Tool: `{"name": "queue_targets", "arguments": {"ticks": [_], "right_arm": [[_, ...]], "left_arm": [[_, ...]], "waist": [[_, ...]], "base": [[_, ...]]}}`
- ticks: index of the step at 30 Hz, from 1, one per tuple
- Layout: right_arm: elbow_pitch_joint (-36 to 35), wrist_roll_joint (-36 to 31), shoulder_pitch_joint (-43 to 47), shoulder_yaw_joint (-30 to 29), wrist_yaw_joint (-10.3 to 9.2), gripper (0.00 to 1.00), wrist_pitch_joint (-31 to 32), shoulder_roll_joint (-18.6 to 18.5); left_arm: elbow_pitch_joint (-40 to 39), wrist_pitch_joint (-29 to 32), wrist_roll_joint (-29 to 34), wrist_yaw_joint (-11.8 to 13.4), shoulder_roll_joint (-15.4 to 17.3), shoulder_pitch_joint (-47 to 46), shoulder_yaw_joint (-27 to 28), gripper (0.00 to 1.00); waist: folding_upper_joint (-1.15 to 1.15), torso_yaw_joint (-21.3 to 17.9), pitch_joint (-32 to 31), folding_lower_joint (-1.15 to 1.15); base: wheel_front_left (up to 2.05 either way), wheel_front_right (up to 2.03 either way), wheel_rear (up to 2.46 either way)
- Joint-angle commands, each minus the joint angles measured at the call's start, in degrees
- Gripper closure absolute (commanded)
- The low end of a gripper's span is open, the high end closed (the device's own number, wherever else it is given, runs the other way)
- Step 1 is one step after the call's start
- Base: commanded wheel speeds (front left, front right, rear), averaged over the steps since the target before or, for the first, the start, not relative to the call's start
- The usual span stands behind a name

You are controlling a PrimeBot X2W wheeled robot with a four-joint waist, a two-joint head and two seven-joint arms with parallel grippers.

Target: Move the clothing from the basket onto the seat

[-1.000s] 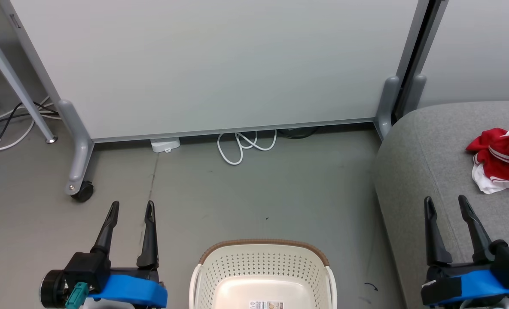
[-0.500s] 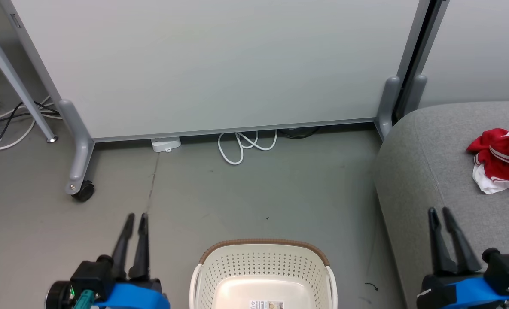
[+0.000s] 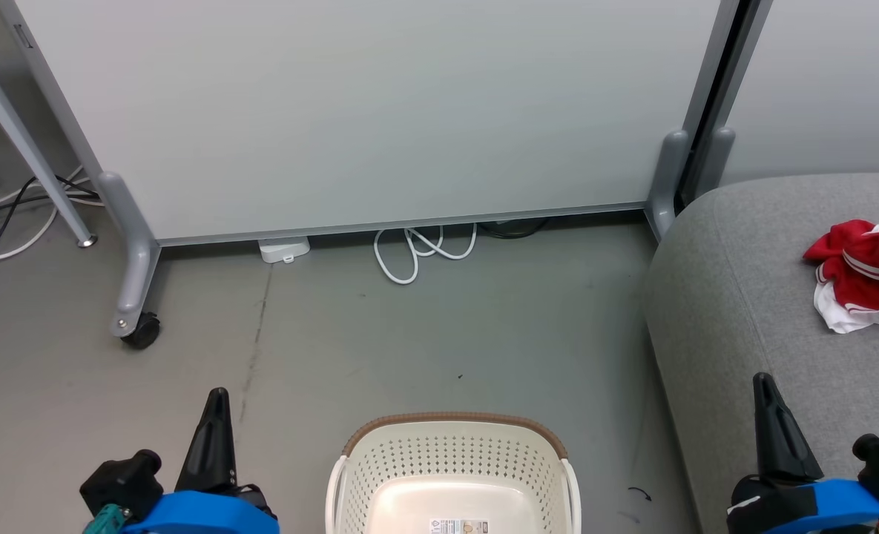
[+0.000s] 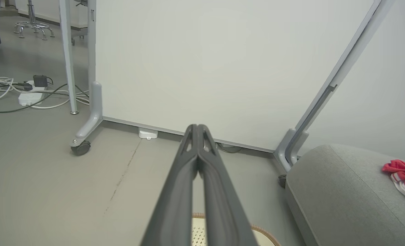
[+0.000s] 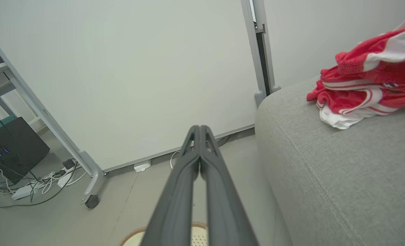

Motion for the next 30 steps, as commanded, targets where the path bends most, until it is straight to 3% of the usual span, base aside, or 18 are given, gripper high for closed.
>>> {"name": "queue_targets", "arguments": {"ticks": [1, 30], "right_arm": [[-0.75, 2.08, -1.47, -0.06, 0.00, 1.00, 0.39, -0.20], [0.15, 27.73, -3.57, -0.24, 0.01, 1.00, 6.85, -0.29]], "left_arm": [[-1.03, 0.38, -1.91, -0.24, 0.08, -1.85, 0.64, 1.00], [-1.40, 6.73, -27.04, -1.15, -0.51, -3.81, 4.17, 1.00]], "waist": [[0.00, -0.02, 0.01, 0.00], [0.00, -0.73, 0.21, 0.00]], "base": [[0.00, 0.00, 0.00], [0.00, 0.00, 0.00]]}}
